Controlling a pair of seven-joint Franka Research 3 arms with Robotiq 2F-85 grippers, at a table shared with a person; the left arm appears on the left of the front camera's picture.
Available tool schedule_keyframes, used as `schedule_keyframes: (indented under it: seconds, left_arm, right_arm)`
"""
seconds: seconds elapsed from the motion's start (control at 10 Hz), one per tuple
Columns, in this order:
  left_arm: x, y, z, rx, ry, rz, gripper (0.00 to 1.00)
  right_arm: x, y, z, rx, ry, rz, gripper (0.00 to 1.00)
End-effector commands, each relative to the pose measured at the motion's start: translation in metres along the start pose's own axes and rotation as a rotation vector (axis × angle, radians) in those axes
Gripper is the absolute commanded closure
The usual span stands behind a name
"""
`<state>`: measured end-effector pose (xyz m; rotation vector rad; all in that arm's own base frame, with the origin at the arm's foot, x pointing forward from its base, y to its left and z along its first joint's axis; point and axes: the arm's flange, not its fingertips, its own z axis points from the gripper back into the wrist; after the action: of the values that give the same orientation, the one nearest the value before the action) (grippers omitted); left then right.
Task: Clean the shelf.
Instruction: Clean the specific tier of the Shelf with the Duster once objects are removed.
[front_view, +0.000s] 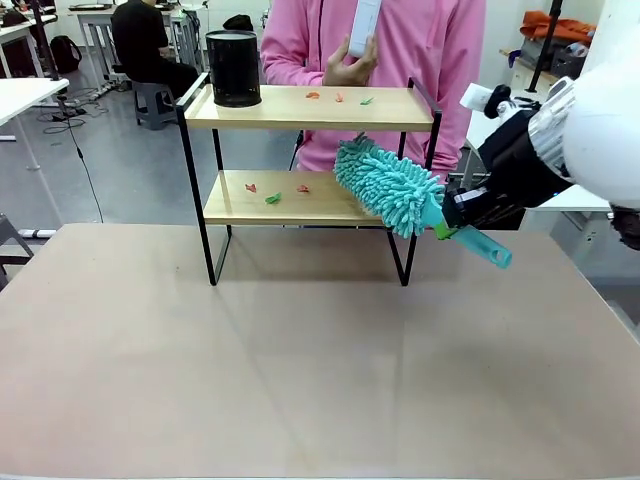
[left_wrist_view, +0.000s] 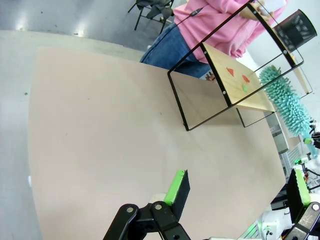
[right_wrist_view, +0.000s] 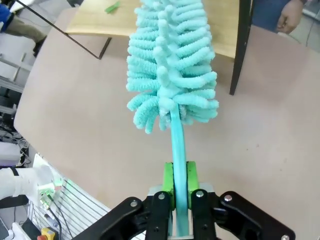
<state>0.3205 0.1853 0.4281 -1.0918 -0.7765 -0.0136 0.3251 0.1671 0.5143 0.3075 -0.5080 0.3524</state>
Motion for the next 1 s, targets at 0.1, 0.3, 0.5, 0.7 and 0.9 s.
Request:
schedule_keyframes:
  seconds: [0.1, 0.3, 0.5, 0.7, 0.9]
  left_arm:
    - [0.0, -0.001, -0.001, -0.015, -0.019, -0.023, 0.0]
    - [0.0, -0.001, -0.001, -0.015, -0.019, -0.023, 0.0]
    - [0.0, -0.001, -0.001, -0.015, -0.019, -0.023, 0.0]
    - [0.0, -0.001, -0.001, -0.015, -0.019, -0.023, 0.0]
    - [0.0, -0.001, -0.001, -0.015, -0.019, -0.023, 0.0]
  right_arm:
    - [0.033, 0.017, -0.036, -0.048, -0.086, -0.093, 0.88]
    - [0.047, 0.03, -0.06, -0.073, -0.115, -0.154, 0.88]
    - [0.06, 0.047, -0.089, -0.06, -0.081, -0.166, 0.88]
    - [0.068, 0.066, -0.111, -0.059, -0.053, -0.14, 0.88]
    - [0.073, 0.076, -0.124, -0.019, -0.024, -0.11, 0.88]
